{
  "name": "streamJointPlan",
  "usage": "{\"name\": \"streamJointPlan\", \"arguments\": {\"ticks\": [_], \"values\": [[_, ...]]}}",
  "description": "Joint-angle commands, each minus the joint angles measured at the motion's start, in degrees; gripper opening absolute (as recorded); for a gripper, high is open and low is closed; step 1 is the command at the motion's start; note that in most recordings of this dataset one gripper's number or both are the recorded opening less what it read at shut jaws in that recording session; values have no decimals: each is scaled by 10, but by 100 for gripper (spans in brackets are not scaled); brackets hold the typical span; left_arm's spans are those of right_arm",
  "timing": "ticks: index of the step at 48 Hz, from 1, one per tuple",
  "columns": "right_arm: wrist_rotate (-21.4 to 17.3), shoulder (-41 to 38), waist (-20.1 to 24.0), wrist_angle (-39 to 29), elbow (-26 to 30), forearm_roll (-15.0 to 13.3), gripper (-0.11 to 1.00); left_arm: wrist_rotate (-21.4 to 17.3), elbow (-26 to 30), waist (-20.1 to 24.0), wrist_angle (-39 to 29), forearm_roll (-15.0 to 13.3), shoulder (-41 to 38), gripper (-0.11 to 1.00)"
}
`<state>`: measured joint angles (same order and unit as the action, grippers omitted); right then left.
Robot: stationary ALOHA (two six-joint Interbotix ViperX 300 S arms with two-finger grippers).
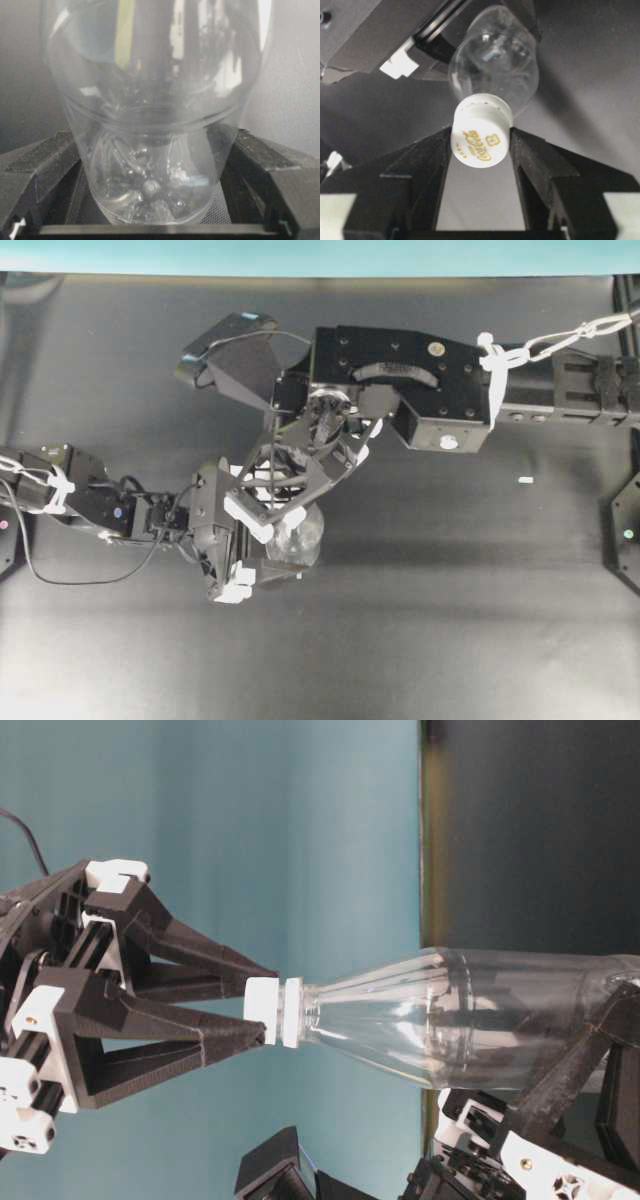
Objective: Open the bottle cap by holding the bottle with the left arm and twisting the cap with the right arm.
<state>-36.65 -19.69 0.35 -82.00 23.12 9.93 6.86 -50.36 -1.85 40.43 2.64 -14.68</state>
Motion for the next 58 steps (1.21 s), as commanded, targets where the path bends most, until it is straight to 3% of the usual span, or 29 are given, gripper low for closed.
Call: {"name": "streamJointPlan", "arguments": {"ticks": [1, 6, 19, 29, 45, 58], "values": [[27, 0, 4, 1, 4, 0, 37, -1, 3, 0, 1, -1, 0, 86], [67, 0, 4, 0, 6, 0, 37, -2, 2, 1, 1, 0, 0, 86], [247, -4, 12, 0, 14, 0, 37, -3, 2, 2, 1, -1, -1, 86], [337, -6, 16, -5, 20, -3, 37, -3, 3, 2, 1, 0, -1, 86], [529, -8, 33, 2, 20, -19, 37, -3, 3, 2, 1, -1, -2, 86], [638, -8, 40, 8, 19, -21, 37, -3, 4, 2, 1, 0, -3, 86]]}}
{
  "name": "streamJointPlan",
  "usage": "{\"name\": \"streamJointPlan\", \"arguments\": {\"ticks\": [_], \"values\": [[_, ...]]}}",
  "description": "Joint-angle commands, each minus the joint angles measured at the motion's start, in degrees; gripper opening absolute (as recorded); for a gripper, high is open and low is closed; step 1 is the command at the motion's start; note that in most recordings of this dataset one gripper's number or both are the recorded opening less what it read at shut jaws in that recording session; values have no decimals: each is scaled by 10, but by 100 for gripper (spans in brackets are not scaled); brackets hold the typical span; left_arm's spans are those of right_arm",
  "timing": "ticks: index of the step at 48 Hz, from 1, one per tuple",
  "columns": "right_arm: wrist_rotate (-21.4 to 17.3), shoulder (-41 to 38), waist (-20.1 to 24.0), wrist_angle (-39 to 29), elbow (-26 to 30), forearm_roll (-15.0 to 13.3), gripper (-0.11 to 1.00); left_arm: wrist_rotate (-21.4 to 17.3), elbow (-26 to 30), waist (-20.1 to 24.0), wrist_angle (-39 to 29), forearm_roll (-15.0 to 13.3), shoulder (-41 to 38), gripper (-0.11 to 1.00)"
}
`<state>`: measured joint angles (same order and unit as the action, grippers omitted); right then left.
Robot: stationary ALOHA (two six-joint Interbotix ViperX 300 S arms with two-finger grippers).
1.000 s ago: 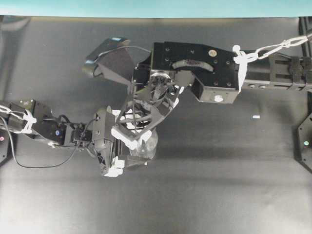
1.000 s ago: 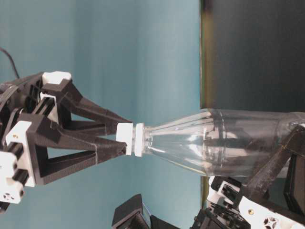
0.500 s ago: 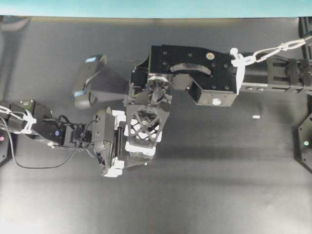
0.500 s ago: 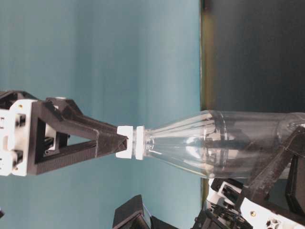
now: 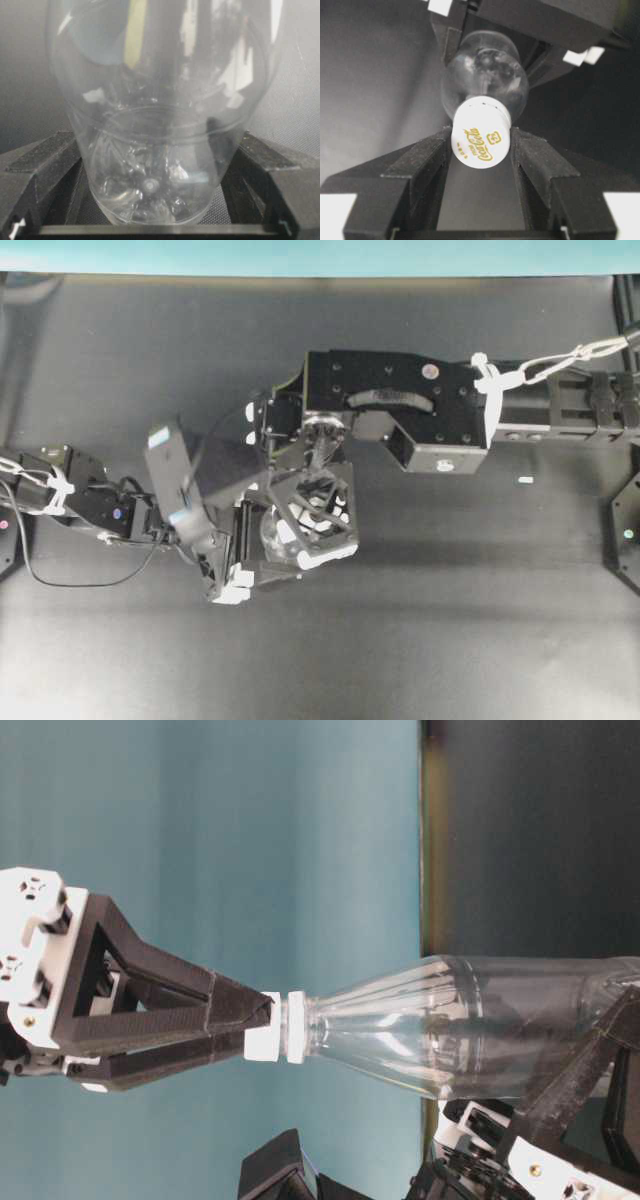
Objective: Open the bottle cap by holding the bottle with the left arm and twisting the cap with the right arm.
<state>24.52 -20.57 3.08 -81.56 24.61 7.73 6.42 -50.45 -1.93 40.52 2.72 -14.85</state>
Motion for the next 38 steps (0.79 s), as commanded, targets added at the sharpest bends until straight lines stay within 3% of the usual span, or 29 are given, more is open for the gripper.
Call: {"name": "streamJointPlan", "arguments": {"ticks": [1, 17, 38], "values": [[33, 1, 13, 4, 4, 1, 37, 2, 4, 3, 0, -1, -1, 86], [116, 2, 15, 2, 4, -13, 37, 2, 4, 2, 0, -2, -1, 86], [118, 4, 19, 4, -3, -15, 37, 3, 4, 0, 0, -1, -1, 86]]}}
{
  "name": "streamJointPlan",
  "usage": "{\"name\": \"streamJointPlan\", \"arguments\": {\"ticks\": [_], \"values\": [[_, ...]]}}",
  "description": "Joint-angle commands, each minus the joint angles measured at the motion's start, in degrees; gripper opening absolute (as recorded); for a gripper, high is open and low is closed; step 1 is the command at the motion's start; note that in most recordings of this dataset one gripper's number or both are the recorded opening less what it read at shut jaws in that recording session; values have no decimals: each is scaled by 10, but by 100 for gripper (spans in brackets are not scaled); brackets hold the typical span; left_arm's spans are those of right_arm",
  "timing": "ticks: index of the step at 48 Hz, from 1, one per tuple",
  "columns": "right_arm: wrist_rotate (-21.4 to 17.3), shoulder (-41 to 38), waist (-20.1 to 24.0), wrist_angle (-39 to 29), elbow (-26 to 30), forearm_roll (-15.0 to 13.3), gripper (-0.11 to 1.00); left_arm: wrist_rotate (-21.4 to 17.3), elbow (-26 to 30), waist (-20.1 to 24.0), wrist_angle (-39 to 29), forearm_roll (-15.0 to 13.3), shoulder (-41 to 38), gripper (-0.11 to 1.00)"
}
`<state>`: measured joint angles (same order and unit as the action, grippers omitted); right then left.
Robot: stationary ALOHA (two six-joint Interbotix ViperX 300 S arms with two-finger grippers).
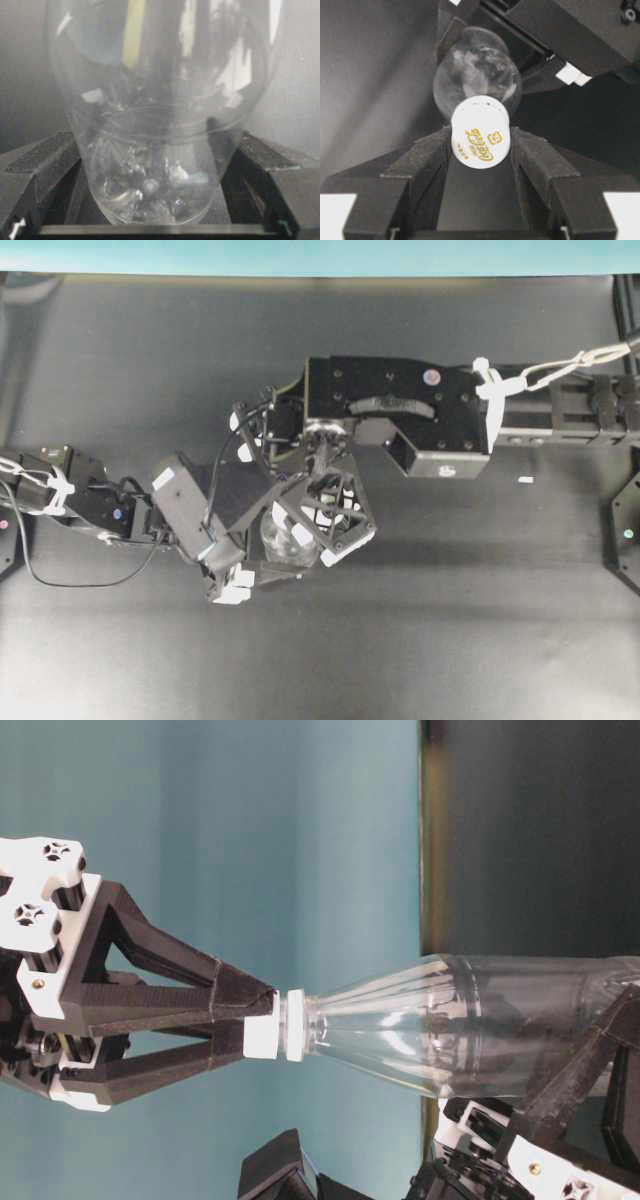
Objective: Open the bottle cap by holding the bottle with the left arm and twisting the cap with the right arm.
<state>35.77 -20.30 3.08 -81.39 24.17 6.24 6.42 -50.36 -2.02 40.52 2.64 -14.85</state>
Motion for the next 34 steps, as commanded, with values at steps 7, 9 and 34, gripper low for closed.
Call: {"name": "streamJointPlan", "arguments": {"ticks": [7, 9, 34], "values": [[3, 3, 19, 3, -2, 0, 37, 2, 3, 1, 0, -1, -1, 86], [1, 4, 19, 4, -4, -1, 37, 2, 3, 1, 0, 0, -1, 86], [-54, 38, 20, 40, -40, -29, 83, 2, 1, 0, 0, -1, -1, 86]]}}
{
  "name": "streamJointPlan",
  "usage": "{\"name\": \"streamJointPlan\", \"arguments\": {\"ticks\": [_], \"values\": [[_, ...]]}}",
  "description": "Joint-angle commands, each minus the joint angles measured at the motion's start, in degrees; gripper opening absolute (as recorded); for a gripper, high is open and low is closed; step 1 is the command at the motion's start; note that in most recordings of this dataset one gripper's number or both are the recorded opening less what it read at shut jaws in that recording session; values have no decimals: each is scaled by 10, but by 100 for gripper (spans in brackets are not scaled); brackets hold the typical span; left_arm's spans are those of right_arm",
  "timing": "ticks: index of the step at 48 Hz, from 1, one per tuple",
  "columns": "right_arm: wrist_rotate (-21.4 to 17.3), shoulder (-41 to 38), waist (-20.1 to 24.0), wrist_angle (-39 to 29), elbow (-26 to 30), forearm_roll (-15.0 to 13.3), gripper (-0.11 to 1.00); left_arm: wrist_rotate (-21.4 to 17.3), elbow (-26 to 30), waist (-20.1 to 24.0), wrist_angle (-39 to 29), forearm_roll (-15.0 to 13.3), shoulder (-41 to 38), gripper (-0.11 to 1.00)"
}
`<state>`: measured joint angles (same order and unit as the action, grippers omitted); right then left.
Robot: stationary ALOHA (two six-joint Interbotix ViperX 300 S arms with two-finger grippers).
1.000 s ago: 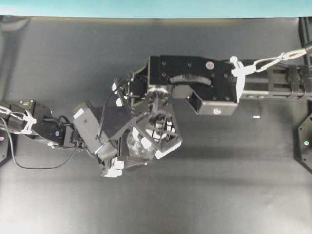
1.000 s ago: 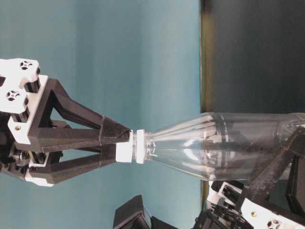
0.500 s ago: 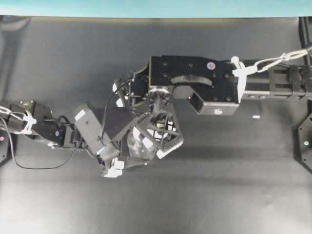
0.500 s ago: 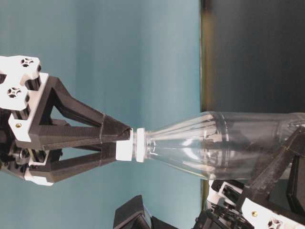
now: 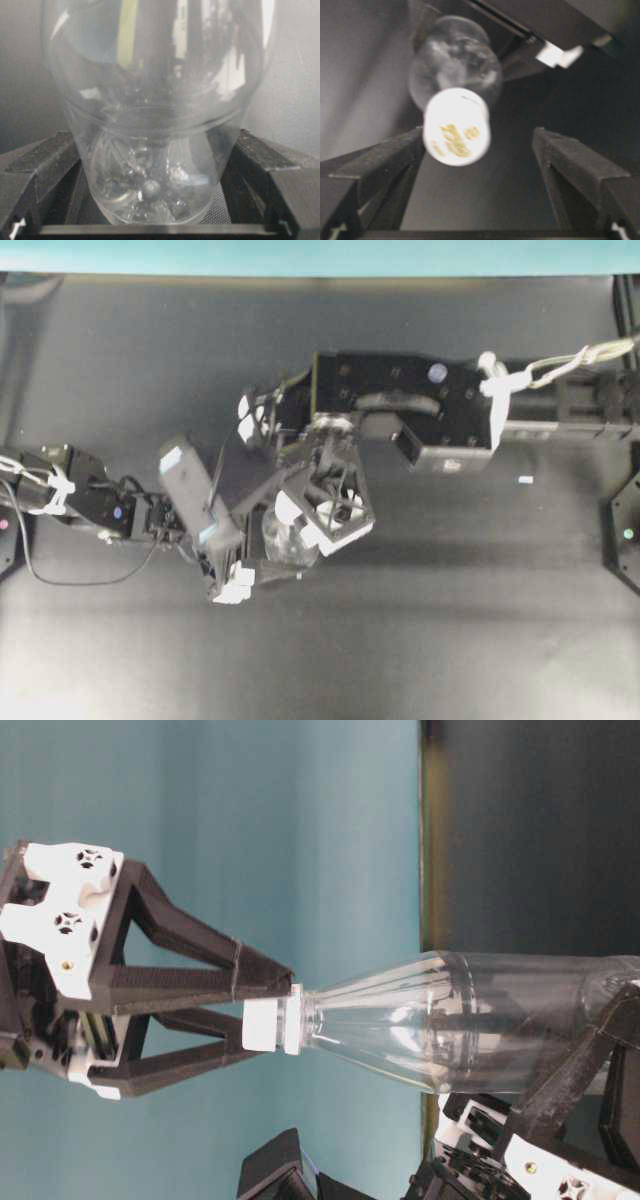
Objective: Open the bottle cap by holding the bottle with the left arm and twisting the cap with the right arm.
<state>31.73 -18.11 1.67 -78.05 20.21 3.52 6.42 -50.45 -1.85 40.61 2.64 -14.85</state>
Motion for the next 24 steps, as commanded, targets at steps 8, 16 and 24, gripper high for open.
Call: {"name": "streamJointPlan", "arguments": {"ticks": [8, 16, 24], "values": [[-46, 43, 34, 7, -13, -2, 81, 2, 1, -2, -1, 0, -1, 86], [-88, 85, 34, 10, -32, 1, 81, 5, 1, -2, -2, 0, -1, 86], [-136, 141, 33, 14, -82, -2, 81, 5, 1, -1, -10, -1, -1, 86]]}}
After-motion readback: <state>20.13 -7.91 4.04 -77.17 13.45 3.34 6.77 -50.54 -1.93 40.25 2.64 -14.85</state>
